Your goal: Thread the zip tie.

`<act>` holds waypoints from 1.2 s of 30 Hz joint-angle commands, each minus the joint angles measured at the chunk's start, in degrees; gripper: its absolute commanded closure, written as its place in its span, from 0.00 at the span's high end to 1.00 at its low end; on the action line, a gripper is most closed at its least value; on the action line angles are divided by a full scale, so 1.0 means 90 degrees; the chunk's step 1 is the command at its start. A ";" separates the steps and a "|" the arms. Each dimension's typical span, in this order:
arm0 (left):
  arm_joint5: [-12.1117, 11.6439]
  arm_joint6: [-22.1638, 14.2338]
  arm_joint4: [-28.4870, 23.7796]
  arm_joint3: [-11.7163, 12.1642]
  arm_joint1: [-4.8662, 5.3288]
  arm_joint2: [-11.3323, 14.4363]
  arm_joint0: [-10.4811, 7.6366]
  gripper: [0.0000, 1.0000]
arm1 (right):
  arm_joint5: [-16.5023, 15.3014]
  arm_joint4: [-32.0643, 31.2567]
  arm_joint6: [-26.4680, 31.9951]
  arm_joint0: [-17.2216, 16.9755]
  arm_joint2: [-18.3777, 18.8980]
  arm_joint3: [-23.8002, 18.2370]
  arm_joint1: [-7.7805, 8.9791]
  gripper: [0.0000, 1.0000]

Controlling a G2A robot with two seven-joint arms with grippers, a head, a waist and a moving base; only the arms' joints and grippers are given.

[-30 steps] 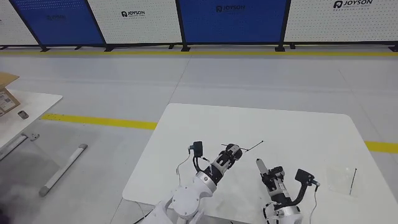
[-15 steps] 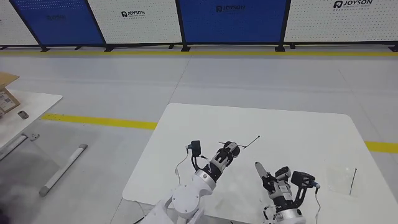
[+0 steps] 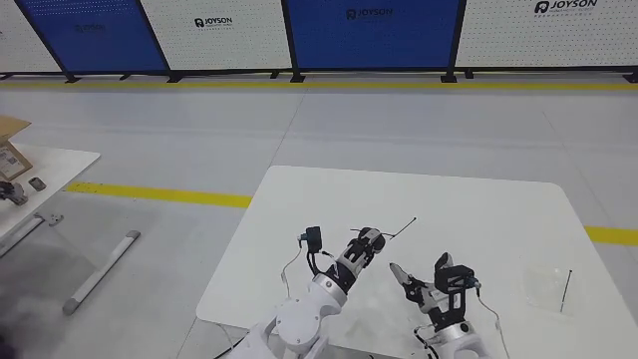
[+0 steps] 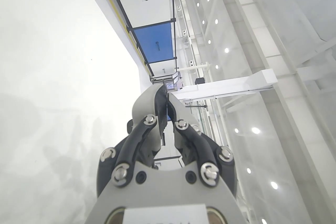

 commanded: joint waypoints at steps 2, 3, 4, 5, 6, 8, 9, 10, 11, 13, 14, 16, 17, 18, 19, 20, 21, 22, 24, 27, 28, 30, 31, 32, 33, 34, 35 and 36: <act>0.0000 -0.0001 0.0001 0.0002 0.0000 0.0001 -0.0001 0.00 | -0.0001 0.0010 -0.0007 -0.0002 0.0001 -0.0002 -0.0001 1.00; 0.0000 -0.0001 0.0001 0.0002 0.0000 0.0001 -0.0001 0.00 | -0.0001 0.0010 -0.0007 -0.0002 0.0001 -0.0002 -0.0001 1.00; 0.0000 -0.0001 0.0001 0.0002 0.0000 0.0001 -0.0001 0.00 | -0.0001 0.0010 -0.0007 -0.0002 0.0001 -0.0002 -0.0001 1.00; 0.0000 -0.0001 0.0001 0.0002 0.0000 0.0001 -0.0001 0.00 | -0.0001 0.0010 -0.0007 -0.0002 0.0001 -0.0002 -0.0001 1.00; -0.0001 -0.0004 0.0001 0.0003 0.0000 0.0003 -0.0002 0.00 | -0.0001 0.0010 -0.0007 -0.0002 0.0001 -0.0002 -0.0001 1.00; -0.0002 -0.0023 0.0007 0.0002 -0.0004 0.0032 -0.0011 0.00 | -0.0082 0.0209 0.0143 0.0004 -0.0015 0.0024 -0.0005 1.00; -0.0005 -0.0032 0.0007 -0.0014 -0.0007 0.0051 -0.0014 0.00 | -0.0200 0.0466 0.0321 0.0039 -0.0003 0.0039 -0.0009 1.00; -0.0006 -0.0054 -0.0013 -0.0030 -0.0011 0.0073 -0.0015 0.00 | -0.0446 0.0820 0.0589 0.0122 0.0051 0.0075 -0.0004 1.00; -0.0002 -0.0102 -0.0038 -0.0041 -0.0012 0.0090 -0.0018 0.00 | -0.0588 0.0998 0.0805 0.0176 0.0102 0.0114 0.0006 1.00; 0.0017 -0.0157 -0.0074 -0.0065 -0.0013 0.0098 -0.0024 0.00 | -0.0652 0.1163 0.1016 0.0270 0.0214 0.0133 0.0022 1.00; 0.0022 -0.0155 -0.0072 -0.0075 -0.0013 0.0101 -0.0023 0.00 | -0.0648 0.1204 0.1055 0.0286 0.0228 0.0132 0.0024 1.00; 0.0007 -0.0138 -0.0103 -0.0092 -0.0016 0.0102 -0.0018 0.00 | -0.0634 0.1267 0.1074 0.0300 0.0242 0.0130 0.0024 1.00; 0.0007 -0.0138 -0.0103 -0.0092 -0.0016 0.0102 -0.0018 0.00 | -0.0634 0.1267 0.1074 0.0300 0.0242 0.0130 0.0024 1.00; 0.0007 -0.0138 -0.0103 -0.0092 -0.0016 0.0102 -0.0018 0.00 | -0.0634 0.1267 0.1074 0.0300 0.0242 0.0130 0.0024 1.00; 0.0007 -0.0138 -0.0103 -0.0092 -0.0016 0.0102 -0.0018 0.00 | -0.0634 0.1267 0.1074 0.0300 0.0242 0.0130 0.0024 1.00; 0.0007 -0.0138 -0.0103 -0.0092 -0.0016 0.0102 -0.0018 0.00 | -0.0634 0.1267 0.1074 0.0300 0.0242 0.0130 0.0024 1.00; 0.0007 -0.0138 -0.0103 -0.0092 -0.0016 0.0102 -0.0018 0.00 | -0.0634 0.1267 0.1074 0.0300 0.0242 0.0130 0.0024 1.00; 0.0007 -0.0138 -0.0103 -0.0092 -0.0016 0.0102 -0.0018 0.00 | -0.0627 0.1270 0.1074 0.0299 0.0240 0.0131 0.0023 1.00; 0.0003 -0.0133 -0.0102 -0.0075 -0.0018 0.0109 -0.0023 0.00 | -0.0441 0.1211 0.1025 0.0297 0.0214 0.0117 0.0016 1.00; 0.0013 -0.0088 -0.0139 -0.0052 -0.0028 0.0121 -0.0045 0.00 | -0.0358 0.1334 0.0796 0.0290 0.0196 0.0089 0.0000 1.00; 0.0015 -0.0078 -0.0151 -0.0048 -0.0031 0.0124 -0.0051 0.00 | -0.0360 0.1358 0.0769 0.0295 0.0207 0.0097 0.0000 1.00; 0.0021 -0.0067 -0.0157 -0.0041 -0.0035 0.0132 -0.0060 0.00 | -0.0353 0.1373 0.0802 0.0314 0.0209 0.0119 0.0002 0.43; 0.0030 -0.0060 -0.0153 -0.0032 -0.0037 0.0138 -0.0068 0.00 | -0.0354 0.1350 0.0872 0.0341 0.0183 0.0139 0.0002 0.44; 0.0039 -0.0054 -0.0152 -0.0025 -0.0039 0.0143 -0.0076 0.00 | -0.0365 0.1327 0.0948 0.0364 0.0151 0.0160 0.0002 0.46; 0.0049 -0.0049 -0.0151 -0.0018 -0.0041 0.0148 -0.0085 0.00 | -0.0382 0.1318 0.1003 0.0388 0.0123 0.0173 0.0002 0.44; 0.0060 -0.0044 -0.0149 -0.0011 -0.0043 0.0154 -0.0096 0.00 | -0.0419 0.1332 0.1055 0.0415 0.0096 0.0189 0.0001 0.41; 0.0064 -0.0043 -0.0148 -0.0007 -0.0045 0.0158 -0.0102 0.00 | -0.0444 0.1344 0.1079 0.0432 0.0086 0.0200 0.0002 0.39; 0.0068 -0.0045 -0.0144 -0.0004 -0.0046 0.0162 -0.0108 0.00 | -0.0480 0.1364 0.1095 0.0445 0.0076 0.0206 0.0002 0.39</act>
